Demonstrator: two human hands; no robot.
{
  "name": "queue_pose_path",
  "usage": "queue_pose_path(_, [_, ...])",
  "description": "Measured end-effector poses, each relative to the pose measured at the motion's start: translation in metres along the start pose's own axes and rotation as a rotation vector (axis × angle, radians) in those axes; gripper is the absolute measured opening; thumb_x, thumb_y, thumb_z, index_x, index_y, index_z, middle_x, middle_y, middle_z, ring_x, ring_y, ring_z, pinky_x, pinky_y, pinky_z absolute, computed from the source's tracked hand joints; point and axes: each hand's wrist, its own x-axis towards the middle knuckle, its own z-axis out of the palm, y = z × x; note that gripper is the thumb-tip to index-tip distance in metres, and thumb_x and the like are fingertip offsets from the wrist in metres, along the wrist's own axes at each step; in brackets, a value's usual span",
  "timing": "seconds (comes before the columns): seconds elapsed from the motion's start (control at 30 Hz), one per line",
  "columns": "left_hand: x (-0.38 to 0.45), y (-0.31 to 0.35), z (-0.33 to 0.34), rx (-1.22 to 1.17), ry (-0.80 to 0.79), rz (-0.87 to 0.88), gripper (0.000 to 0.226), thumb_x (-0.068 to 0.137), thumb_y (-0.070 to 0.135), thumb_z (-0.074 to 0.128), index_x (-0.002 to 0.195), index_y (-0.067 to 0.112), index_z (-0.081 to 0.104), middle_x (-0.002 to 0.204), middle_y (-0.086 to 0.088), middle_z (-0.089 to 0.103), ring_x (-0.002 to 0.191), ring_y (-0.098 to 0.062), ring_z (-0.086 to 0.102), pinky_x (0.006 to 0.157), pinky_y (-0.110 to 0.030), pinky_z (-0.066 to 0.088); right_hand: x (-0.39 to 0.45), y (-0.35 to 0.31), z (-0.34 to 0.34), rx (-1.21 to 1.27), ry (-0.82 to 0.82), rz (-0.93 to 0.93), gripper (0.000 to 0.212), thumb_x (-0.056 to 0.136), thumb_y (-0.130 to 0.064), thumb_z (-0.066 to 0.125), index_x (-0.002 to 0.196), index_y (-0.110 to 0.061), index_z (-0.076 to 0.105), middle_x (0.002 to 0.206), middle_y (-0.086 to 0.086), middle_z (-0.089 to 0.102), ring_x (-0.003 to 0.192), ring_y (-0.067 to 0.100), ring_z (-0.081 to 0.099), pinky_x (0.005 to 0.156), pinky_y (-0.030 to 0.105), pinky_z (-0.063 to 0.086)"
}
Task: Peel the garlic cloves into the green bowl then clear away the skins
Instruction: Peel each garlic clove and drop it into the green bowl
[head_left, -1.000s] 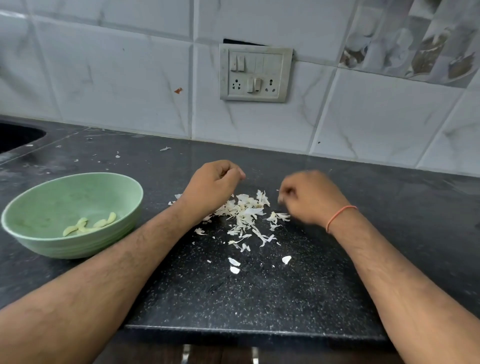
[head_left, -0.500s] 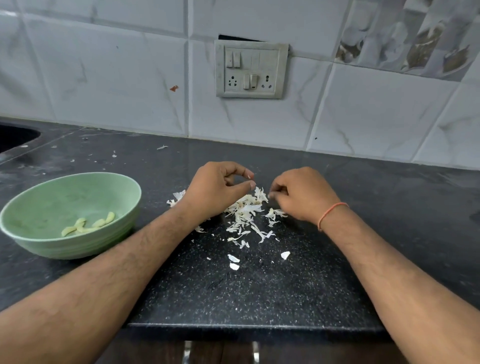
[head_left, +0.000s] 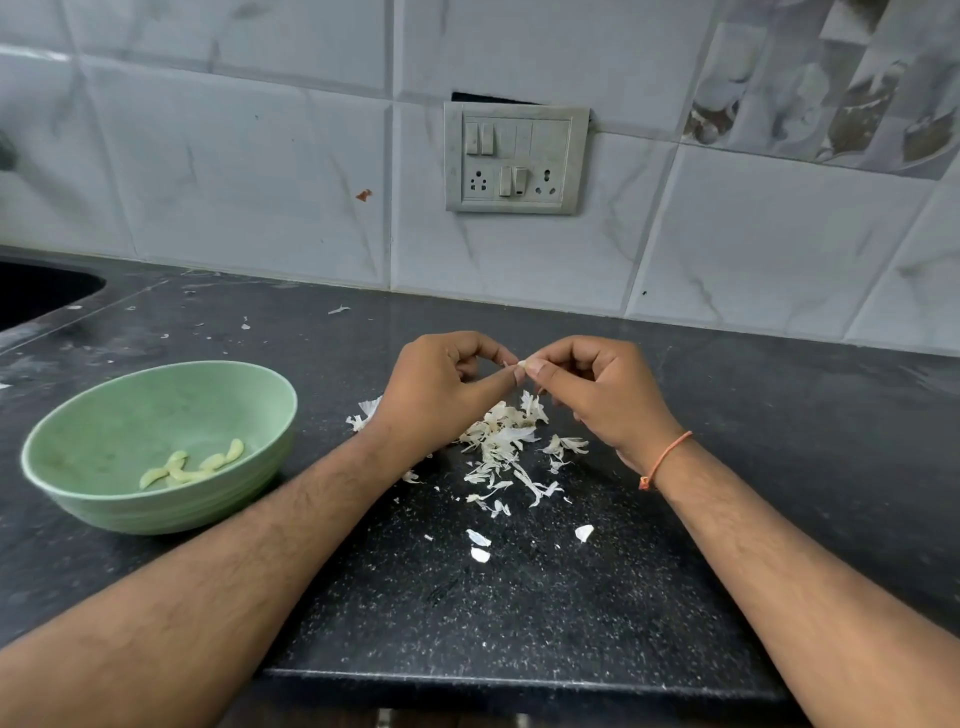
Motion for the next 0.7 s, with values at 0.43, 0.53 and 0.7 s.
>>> queue_pose_path(0.43, [-0.001, 0.0, -0.001, -0.046, 0.013, -0.034, 0.005, 0.092, 0.027, 0.081, 0.088, 0.026, 0.078, 0.052, 0.013, 0.029, 0.051, -0.011, 0.027, 0.055, -0.024, 0.032, -0.009, -0.009, 0.014, 0.237, 0.066, 0.117, 0.006, 0.094, -0.012, 0.08, 0.096, -0.008, 0.084, 0.078, 0.007, 0.078, 0.065, 0.019, 0.063, 0.053, 0.021, 0.046])
queue_pose_path(0.53, [-0.001, 0.002, -0.001, -0.051, 0.019, -0.013, 0.005, 0.092, 0.027, 0.08, 0.089, 0.026, 0.077, 0.053, 0.014, 0.03, 0.052, -0.011, 0.027, 0.055, -0.023, 0.032, -0.01, -0.01, 0.014, 0.282, 0.074, 0.186, 0.004, 0.092, -0.015, 0.082, 0.092, -0.013, 0.085, 0.081, 0.013, 0.078, 0.069, 0.031, 0.059, 0.051, 0.031, 0.043])
queue_pose_path(0.7, [-0.003, 0.003, -0.001, -0.03, -0.002, -0.012, 0.005, 0.093, 0.024, 0.078, 0.088, 0.025, 0.076, 0.054, 0.014, 0.031, 0.053, -0.009, 0.028, 0.055, -0.021, 0.032, -0.011, -0.015, 0.015, 0.396, 0.021, 0.335, 0.005, 0.091, -0.014, 0.081, 0.091, -0.01, 0.083, 0.081, 0.012, 0.076, 0.066, 0.015, 0.064, 0.046, 0.024, 0.041])
